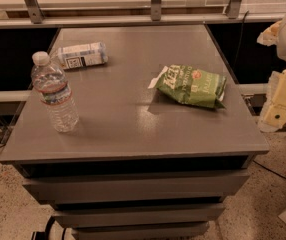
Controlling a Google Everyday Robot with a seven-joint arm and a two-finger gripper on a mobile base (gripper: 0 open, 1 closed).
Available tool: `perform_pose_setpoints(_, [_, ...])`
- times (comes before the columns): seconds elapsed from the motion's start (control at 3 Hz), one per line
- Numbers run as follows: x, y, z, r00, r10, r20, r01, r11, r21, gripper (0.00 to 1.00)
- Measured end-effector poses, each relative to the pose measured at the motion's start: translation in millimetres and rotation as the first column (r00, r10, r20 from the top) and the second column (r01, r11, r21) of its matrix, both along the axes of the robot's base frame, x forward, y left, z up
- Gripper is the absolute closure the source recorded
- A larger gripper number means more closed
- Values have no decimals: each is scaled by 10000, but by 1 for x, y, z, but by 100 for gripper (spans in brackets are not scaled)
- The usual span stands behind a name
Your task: Move green jalapeno chip bag near water bottle
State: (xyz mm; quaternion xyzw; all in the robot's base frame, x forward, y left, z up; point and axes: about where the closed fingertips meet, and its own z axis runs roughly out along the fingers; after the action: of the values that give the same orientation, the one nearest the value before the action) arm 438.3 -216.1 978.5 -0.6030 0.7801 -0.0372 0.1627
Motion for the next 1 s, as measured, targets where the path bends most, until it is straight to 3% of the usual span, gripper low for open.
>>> perform_pose_setpoints(0.33, [0,0,1,10000,-7,24,7,10000,4,0])
perform_pose_setpoints(1.0, [42,10,11,9928,-432,1115,338,9958,848,0])
